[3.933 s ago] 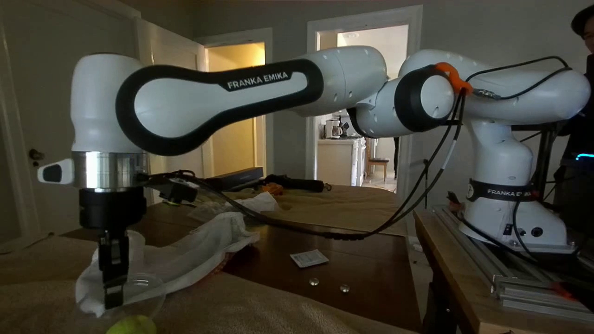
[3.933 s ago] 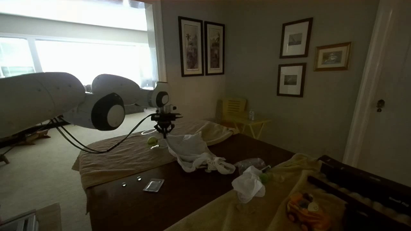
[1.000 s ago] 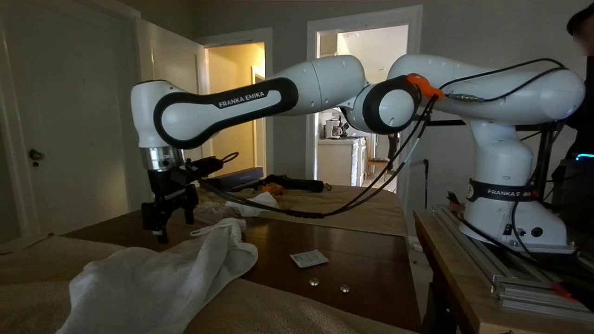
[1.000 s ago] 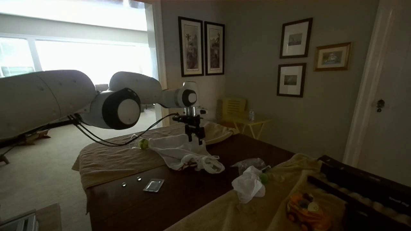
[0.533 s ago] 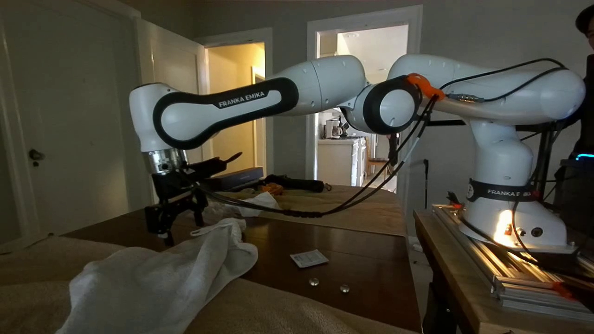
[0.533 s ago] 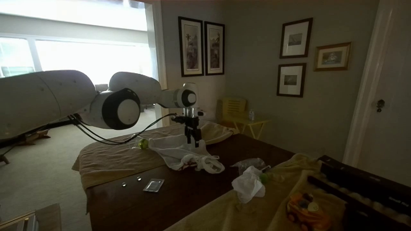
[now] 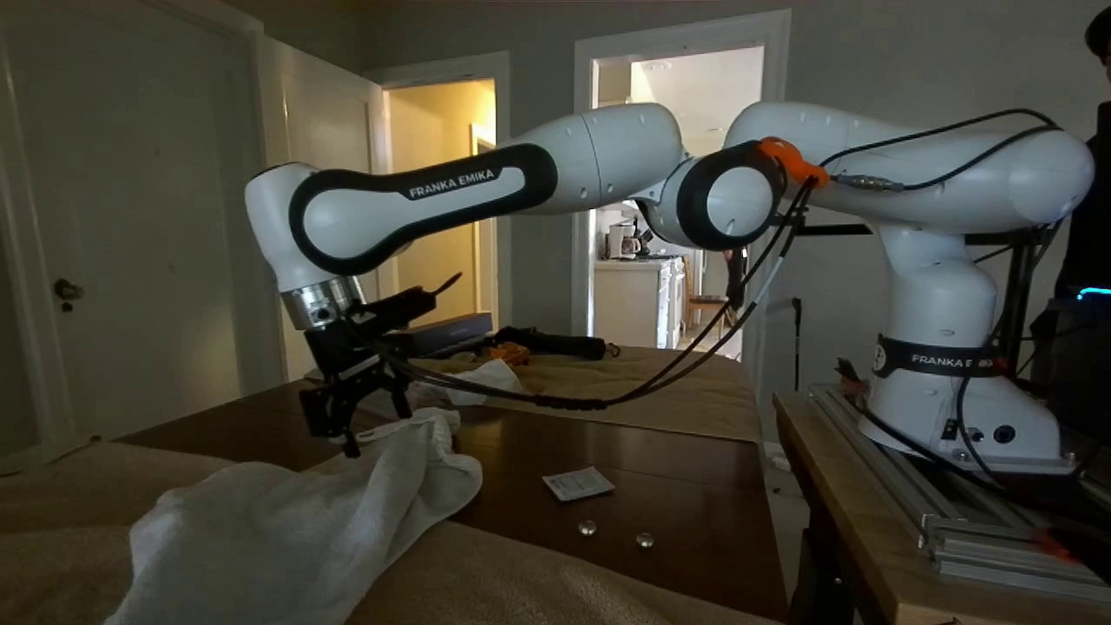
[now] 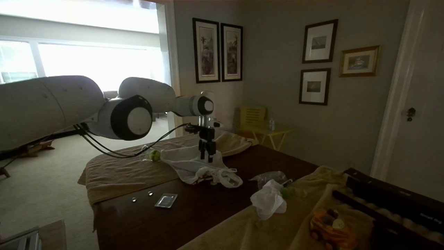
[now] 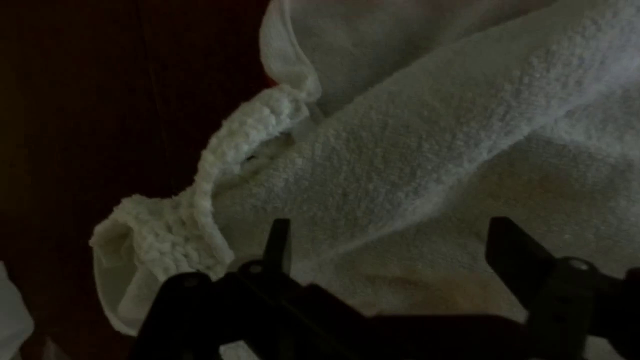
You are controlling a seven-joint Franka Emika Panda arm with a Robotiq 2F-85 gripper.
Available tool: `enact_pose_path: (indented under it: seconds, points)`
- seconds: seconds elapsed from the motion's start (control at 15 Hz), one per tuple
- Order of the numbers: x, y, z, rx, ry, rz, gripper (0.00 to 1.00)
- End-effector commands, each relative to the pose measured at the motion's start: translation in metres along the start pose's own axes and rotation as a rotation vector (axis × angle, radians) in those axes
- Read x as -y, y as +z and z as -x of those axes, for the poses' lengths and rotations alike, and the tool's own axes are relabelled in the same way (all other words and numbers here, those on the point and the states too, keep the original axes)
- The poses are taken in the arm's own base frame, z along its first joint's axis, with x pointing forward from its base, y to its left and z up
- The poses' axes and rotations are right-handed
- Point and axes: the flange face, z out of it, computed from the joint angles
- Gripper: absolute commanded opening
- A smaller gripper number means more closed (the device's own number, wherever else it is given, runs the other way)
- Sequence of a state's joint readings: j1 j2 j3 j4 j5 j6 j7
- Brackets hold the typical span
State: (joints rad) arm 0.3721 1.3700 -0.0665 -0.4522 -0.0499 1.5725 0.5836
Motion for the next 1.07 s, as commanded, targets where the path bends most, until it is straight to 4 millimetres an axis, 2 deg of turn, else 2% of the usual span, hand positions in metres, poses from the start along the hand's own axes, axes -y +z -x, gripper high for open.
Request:
enact_pose_path:
  seconds: [0.0, 0.2, 0.4, 0.6, 1.0]
  points:
    - [-0.028, -0.045, 0.002, 0.014, 0.115, 0.054, 1.0]
    - [-0.046, -0.062, 0.011, 0.081, 0.186, 0.112, 1.0]
    - [-0.052, -0.052, 0.014, 0.151, 0.224, 0.118, 1.0]
    - [-0.052, -0.02, 0.01, 0.21, 0.277, 0.107, 1.0]
    - [-0.042, 0.062, -0.005, 0.235, 0.295, 0.062, 1.0]
